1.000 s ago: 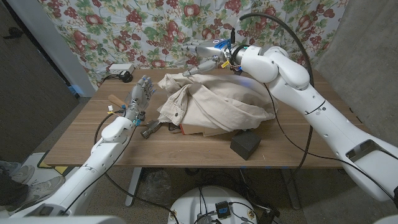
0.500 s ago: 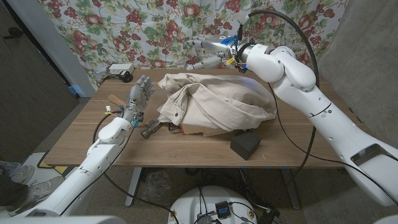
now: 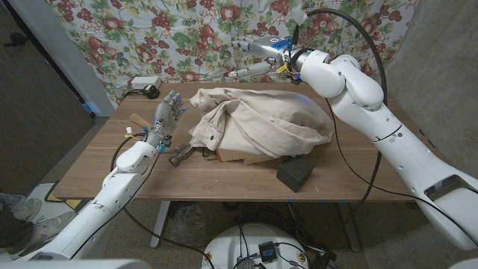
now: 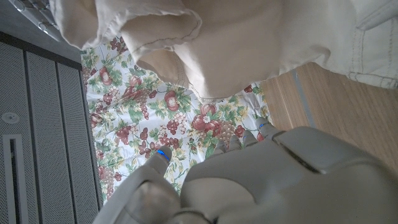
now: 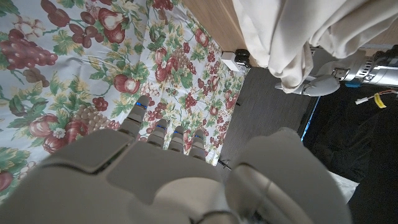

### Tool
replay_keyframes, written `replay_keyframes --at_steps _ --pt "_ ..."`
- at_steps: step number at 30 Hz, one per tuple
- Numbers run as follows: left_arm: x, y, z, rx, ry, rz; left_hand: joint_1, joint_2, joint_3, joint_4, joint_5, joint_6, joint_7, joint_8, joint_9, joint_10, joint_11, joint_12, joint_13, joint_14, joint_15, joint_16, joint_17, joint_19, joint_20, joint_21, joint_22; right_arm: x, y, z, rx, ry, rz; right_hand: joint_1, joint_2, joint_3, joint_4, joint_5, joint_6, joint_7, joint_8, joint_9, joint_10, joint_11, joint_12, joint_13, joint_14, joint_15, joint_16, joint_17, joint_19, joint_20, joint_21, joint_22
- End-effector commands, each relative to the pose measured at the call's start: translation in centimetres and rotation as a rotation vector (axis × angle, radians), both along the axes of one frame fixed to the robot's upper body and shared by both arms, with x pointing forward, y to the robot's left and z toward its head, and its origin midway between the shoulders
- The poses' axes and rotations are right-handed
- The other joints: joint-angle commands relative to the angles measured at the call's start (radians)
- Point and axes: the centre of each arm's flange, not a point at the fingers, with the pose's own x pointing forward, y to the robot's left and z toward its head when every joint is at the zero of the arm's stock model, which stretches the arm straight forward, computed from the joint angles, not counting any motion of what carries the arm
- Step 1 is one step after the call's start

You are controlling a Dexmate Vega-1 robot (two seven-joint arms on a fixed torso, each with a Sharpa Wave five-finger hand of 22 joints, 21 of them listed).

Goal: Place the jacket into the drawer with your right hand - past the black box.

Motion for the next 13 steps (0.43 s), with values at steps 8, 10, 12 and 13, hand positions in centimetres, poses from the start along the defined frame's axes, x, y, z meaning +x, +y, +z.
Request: replay_keyframes --at_steps 8,10,12,13 --pt "0.7 1.0 0.3 0.021 -0.015 -0.034 0.001 0.125 0.001 0.0 -0.002 -0.125 -0.007 0.003 0.004 -0.135 0.002 -0.001 0.005 -0.129 0.002 0.001 0.003 -0.015 0.006 -0.002 0.006 -0.4 0.0 -0.7 0.044 -0.011 -0.04 -0.006 0.005 -0.008 0.003 -0.002 0.011 0.0 0.006 0.0 0.006 0.003 0.007 -0.001 0.0 -0.003 0.007 -0.003 -0.001 0.002 -0.008 0.005" --pt "0.4 0.7 0.2 0.024 -0.017 -0.042 0.001 0.125 0.001 0.0 -0.002 -0.125 -0.007 0.003 0.004 -0.135 0.002 -0.001 0.005 -0.13 0.003 0.0 0.003 -0.016 0.006 -0.002 0.006 -0.7 0.0 -0.9 0.037 -0.015 -0.047 -0.006 0.005 -0.009 0.002 -0.002 0.011 0.0 0.006 0.0 0.007 0.003 0.007 -0.002 0.0 -0.003 0.007 -0.004 -0.001 0.002 -0.009 0.005" --pt "0.1 0.5 0.3 0.04 -0.027 -0.049 0.001 0.125 0.001 0.0 -0.002 -0.126 -0.006 0.003 0.004 -0.135 0.001 0.0 0.005 -0.129 0.002 0.001 0.003 -0.016 0.006 -0.003 0.006 -0.8 -0.1 -0.9 0.031 -0.012 -0.041 -0.006 0.006 -0.01 0.001 -0.002 0.013 -0.001 0.007 0.0 0.007 0.002 0.008 -0.002 0.0 -0.002 0.007 -0.005 0.0 0.002 -0.011 0.006" --pt "-0.5 0.4 0.1 0.04 -0.047 -0.02 0.001 0.125 0.001 0.0 -0.002 -0.126 -0.007 0.002 0.004 -0.135 0.001 -0.001 0.005 -0.129 0.002 0.001 0.003 -0.015 0.006 -0.002 0.006 -0.9 -0.1 -0.8 0.033 -0.011 -0.029 -0.007 0.006 -0.01 0.001 -0.002 0.013 -0.001 0.007 0.0 0.006 0.002 0.007 -0.002 0.0 -0.001 0.007 -0.006 0.0 0.002 -0.011 0.006"
